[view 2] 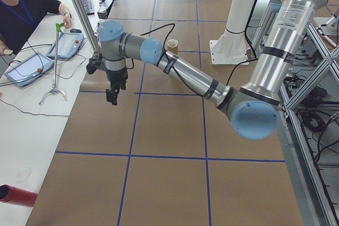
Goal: Collect badminton balls into bucket
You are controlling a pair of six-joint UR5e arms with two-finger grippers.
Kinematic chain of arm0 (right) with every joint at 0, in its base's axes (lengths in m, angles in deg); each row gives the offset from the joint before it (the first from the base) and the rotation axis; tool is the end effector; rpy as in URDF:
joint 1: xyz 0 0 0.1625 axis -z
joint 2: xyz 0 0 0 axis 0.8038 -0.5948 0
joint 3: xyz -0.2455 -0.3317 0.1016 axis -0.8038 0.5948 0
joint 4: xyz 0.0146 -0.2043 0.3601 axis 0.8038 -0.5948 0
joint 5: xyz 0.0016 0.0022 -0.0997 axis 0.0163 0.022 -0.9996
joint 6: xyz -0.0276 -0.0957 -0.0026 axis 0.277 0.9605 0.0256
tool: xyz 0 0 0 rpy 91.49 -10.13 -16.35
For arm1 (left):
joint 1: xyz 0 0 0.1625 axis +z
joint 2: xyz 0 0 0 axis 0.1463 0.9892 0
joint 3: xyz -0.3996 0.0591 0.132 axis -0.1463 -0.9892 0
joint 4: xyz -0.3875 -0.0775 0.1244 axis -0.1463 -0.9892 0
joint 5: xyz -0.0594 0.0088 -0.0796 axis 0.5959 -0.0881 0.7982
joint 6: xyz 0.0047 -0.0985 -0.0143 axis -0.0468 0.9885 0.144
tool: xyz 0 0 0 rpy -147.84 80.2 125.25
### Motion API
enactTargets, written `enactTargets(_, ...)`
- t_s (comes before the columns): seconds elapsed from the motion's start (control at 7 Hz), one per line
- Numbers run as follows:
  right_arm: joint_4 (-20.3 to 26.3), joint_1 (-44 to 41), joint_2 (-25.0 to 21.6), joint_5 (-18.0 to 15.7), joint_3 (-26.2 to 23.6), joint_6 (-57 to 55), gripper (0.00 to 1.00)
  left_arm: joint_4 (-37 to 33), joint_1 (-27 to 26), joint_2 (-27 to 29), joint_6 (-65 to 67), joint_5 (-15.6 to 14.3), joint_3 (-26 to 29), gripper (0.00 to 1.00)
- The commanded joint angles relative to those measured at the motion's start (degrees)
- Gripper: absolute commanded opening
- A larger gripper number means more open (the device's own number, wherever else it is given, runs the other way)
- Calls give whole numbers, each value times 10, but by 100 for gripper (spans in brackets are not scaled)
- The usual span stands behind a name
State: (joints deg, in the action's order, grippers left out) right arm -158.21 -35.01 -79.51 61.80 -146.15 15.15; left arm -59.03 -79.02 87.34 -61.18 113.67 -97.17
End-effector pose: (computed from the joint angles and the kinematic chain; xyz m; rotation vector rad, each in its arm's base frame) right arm 0.0551 -0.4689 0.6615 0.0256 -0.7224 -0.1177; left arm -0.0463 -0.5893 0.4783 0.1758 0.6539 0.1398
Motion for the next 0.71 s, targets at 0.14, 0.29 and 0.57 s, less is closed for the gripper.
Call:
enactTargets(0.14, 0, 0, 0, 0, 0, 1, 100, -71, -28, -129, -29, 131, 83, 100)
enactTargets(0.29, 0, 0, 0, 0, 0, 0, 100, -71, -28, -135, -30, 132, 79, 100)
enactTargets(0.57, 0, 0, 0, 0, 0, 0, 100, -72, -28, -138, -24, 91, 46, 100)
